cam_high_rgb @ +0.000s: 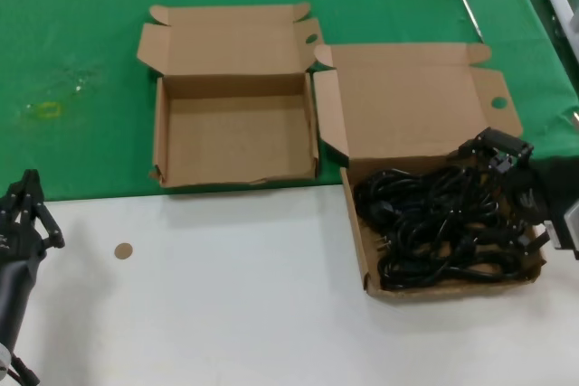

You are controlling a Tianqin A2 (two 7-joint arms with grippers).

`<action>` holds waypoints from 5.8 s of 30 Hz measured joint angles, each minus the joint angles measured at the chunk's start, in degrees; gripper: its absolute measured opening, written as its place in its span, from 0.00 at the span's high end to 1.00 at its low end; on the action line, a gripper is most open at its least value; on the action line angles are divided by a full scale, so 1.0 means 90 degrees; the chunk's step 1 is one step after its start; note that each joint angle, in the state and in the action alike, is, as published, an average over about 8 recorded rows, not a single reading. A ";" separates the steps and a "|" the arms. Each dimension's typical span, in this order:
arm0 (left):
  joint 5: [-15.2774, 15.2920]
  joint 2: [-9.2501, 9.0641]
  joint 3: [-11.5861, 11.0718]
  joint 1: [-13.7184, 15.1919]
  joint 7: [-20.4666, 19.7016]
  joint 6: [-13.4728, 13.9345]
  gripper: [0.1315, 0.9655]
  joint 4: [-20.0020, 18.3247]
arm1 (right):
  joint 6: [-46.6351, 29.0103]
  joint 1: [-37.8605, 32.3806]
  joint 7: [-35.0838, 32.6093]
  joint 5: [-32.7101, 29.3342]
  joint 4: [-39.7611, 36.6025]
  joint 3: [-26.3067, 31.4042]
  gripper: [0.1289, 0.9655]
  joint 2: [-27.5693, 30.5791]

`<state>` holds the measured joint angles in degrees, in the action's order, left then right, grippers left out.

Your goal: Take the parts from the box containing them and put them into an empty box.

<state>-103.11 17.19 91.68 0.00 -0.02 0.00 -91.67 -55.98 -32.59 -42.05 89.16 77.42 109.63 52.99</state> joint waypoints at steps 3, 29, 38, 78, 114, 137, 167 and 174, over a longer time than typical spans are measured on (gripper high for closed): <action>0.0000 0.0000 0.0000 0.0000 0.0000 0.0000 0.98 0.0000 | 0.0024 0.0004 -0.0074 -0.0017 -0.0039 0.0007 0.07 -0.0035; 0.0000 0.0000 0.0000 0.0000 0.0000 0.0000 0.98 0.0000 | 0.0121 0.0060 -0.0555 0.0010 -0.0376 0.0022 0.58 -0.0260; 0.0000 0.0000 0.0000 0.0000 0.0000 0.0000 0.98 0.0000 | 0.0100 -0.0048 -0.0766 0.0014 -0.0627 0.0045 0.74 -0.0354; 0.0000 0.0000 0.0000 0.0000 0.0000 0.0000 0.98 0.0000 | -0.0114 -0.1541 0.2078 0.0109 -0.0689 0.0196 0.90 -0.1259; 0.0000 0.0000 0.0000 0.0000 0.0000 0.0000 0.98 0.0000 | 0.0979 -0.3409 -0.1058 0.0087 -0.5564 0.0535 0.90 -0.4691; 0.0000 0.0000 0.0000 0.0000 0.0000 0.0000 0.98 0.0000 | 0.1116 -0.4235 -0.2589 0.0258 -0.7670 -0.0010 0.83 -0.5237; 0.0000 0.0000 0.0000 0.0000 0.0000 0.0000 0.98 0.0000 | 0.1009 -0.3114 -0.0646 -0.0135 -0.4768 0.0338 0.21 -0.4208; 0.0000 0.0000 0.0000 0.0000 0.0000 0.0000 0.98 0.0000 | 0.0971 -0.2846 -0.0312 -0.0129 -0.4131 0.0361 0.08 -0.3937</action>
<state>-103.11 17.19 91.68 0.00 -0.02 0.00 -91.67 -47.24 -58.21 -44.86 88.00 40.24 112.89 17.56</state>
